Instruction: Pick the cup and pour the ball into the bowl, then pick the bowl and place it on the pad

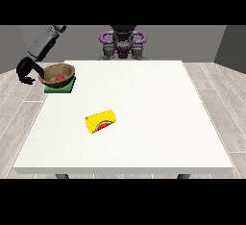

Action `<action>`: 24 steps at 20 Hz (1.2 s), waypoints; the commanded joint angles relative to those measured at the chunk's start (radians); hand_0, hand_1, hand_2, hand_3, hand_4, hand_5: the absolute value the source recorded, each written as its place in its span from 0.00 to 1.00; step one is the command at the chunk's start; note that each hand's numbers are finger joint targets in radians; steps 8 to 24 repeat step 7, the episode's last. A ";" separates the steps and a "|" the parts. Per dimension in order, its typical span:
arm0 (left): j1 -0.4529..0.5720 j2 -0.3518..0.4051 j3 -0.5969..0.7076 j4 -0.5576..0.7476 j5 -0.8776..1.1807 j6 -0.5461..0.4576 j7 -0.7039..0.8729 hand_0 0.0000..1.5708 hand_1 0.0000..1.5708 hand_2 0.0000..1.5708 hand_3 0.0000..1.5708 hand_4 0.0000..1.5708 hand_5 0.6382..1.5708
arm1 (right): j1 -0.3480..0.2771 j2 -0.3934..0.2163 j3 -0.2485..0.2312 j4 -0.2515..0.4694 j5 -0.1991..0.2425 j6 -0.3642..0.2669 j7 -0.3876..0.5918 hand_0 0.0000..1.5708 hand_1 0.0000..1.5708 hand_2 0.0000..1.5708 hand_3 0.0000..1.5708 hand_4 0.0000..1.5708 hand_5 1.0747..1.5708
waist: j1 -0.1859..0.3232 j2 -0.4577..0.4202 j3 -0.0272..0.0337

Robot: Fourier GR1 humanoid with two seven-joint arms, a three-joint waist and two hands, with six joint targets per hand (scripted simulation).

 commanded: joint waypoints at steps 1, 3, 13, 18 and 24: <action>0.014 0.008 0.012 0.005 0.026 -0.035 -0.007 0.00 0.00 0.00 0.00 0.00 0.94 | -0.029 -0.037 -0.014 0.007 -0.008 -0.023 0.027 0.40 0.40 0.34 0.52 0.00 0.90 | 0.025 0.008 -0.0009; 0.030 -0.008 -0.002 -0.012 0.013 -0.006 0.005 0.00 0.00 0.00 0.00 0.00 0.94 | -0.054 -0.079 -0.017 0.008 -0.020 0.046 0.064 0.27 0.27 0.30 0.37 0.00 0.86 | 0.007 -0.017 -0.0007; 0.043 -0.004 -0.004 0.066 -0.005 -0.015 -0.015 0.00 0.00 0.00 0.00 0.00 0.94 | -0.070 -0.104 -0.016 -0.019 -0.041 0.111 0.127 0.09 0.09 0.18 0.24 0.00 0.79 | -0.044 -0.076 -0.0019; 0.043 -0.004 -0.004 0.066 -0.005 -0.015 -0.015 0.00 0.00 0.00 0.00 0.00 0.94 | -0.070 -0.104 -0.016 -0.019 -0.041 0.111 0.127 0.09 0.09 0.18 0.24 0.00 0.79 | -0.044 -0.076 -0.0019; 0.043 -0.004 -0.004 0.066 -0.005 -0.015 -0.015 0.00 0.00 0.00 0.00 0.00 0.94 | -0.070 -0.104 -0.016 -0.019 -0.041 0.111 0.127 0.09 0.09 0.18 0.24 0.00 0.79 | -0.044 -0.076 -0.0019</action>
